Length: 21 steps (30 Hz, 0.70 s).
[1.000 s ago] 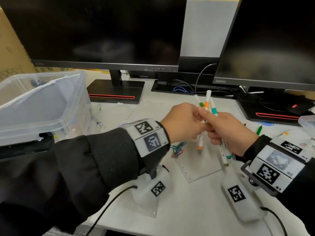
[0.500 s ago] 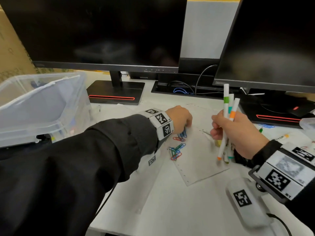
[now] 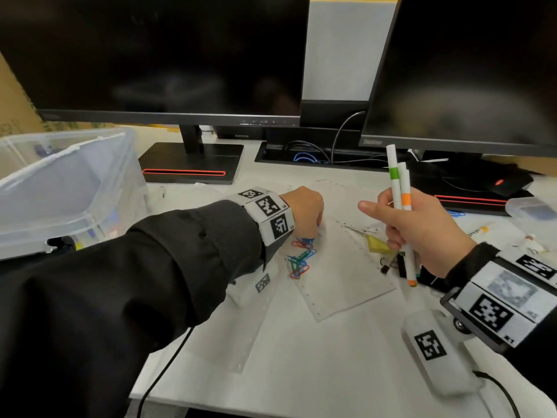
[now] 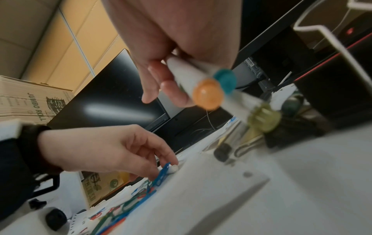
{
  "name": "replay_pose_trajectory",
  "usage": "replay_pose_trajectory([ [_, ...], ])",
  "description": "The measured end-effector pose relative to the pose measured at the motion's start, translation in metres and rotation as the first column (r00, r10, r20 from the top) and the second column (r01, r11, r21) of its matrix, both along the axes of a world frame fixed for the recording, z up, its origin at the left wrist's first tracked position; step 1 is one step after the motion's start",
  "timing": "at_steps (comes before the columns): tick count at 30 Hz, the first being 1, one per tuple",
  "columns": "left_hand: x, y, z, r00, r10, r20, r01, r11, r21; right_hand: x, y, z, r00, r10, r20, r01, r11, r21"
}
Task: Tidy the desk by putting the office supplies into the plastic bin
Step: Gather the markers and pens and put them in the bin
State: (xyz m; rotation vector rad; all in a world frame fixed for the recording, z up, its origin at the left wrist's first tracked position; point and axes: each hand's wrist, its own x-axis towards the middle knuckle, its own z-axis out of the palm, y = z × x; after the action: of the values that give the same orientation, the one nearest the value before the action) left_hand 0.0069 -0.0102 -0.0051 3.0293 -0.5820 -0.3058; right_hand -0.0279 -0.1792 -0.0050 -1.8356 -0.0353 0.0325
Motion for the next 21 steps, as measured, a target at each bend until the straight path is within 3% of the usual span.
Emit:
replay_pose_trajectory([
  [4,0.0,-0.003,0.004,0.999,0.045,0.03,-0.045,0.999,-0.001,-0.003,0.0,0.0,1.0,0.022,-0.008,-0.022,1.0,-0.005],
  [9,0.001,0.001,0.001,0.995,0.088,0.037,-0.093,0.986,0.138,-0.006,-0.004,-0.001,1.0,0.015,-0.015,-0.014,0.999,0.051],
  [15,-0.011,-0.004,0.001,0.999,0.03,0.022,-0.033,0.985,0.167,-0.009,-0.008,-0.005,0.999,-0.017,-0.035,0.02,0.998,0.067],
  [16,-0.012,-0.004,0.003,0.997,0.047,0.053,-0.052,0.994,0.098,-0.009,-0.009,-0.005,0.999,-0.012,-0.035,0.015,0.997,0.08],
  [18,-0.018,-0.009,0.011,0.981,0.104,0.162,-0.072,0.979,-0.189,-0.01,-0.011,-0.005,0.999,-0.005,-0.038,0.009,0.994,0.112],
  [19,-0.022,-0.014,0.017,0.969,0.147,0.197,-0.067,0.93,-0.362,-0.011,-0.011,-0.005,0.999,0.006,-0.041,-0.001,0.992,0.123],
  [21,-0.033,-0.031,0.028,0.958,0.239,0.156,-0.083,0.756,-0.649,-0.012,-0.008,-0.005,0.998,0.04,-0.048,-0.034,0.993,0.114],
])
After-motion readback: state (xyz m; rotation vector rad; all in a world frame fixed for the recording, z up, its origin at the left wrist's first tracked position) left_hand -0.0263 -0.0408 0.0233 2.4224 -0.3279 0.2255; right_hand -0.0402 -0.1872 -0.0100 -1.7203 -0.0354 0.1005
